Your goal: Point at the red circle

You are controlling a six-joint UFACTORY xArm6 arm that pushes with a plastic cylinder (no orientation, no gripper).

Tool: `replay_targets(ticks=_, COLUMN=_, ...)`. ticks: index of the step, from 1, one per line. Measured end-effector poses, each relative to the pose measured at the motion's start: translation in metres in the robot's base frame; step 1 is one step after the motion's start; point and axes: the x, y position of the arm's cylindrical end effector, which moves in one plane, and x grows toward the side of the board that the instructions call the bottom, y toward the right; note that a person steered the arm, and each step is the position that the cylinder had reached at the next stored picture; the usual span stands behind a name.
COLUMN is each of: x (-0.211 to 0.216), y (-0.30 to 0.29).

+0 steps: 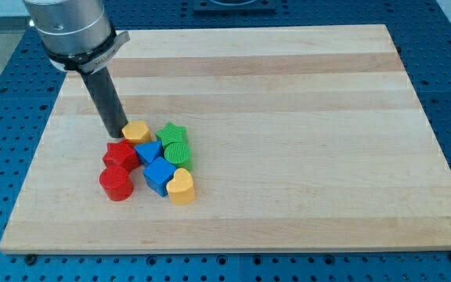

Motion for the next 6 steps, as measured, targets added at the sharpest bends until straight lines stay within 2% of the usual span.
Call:
replay_targets(ticks=2, x=-0.004, y=0.009)
replay_targets(ticks=3, x=-0.018, y=-0.038)
replay_targets(ticks=4, x=-0.006, y=-0.056)
replay_targets(ticks=6, x=0.108, y=-0.068)
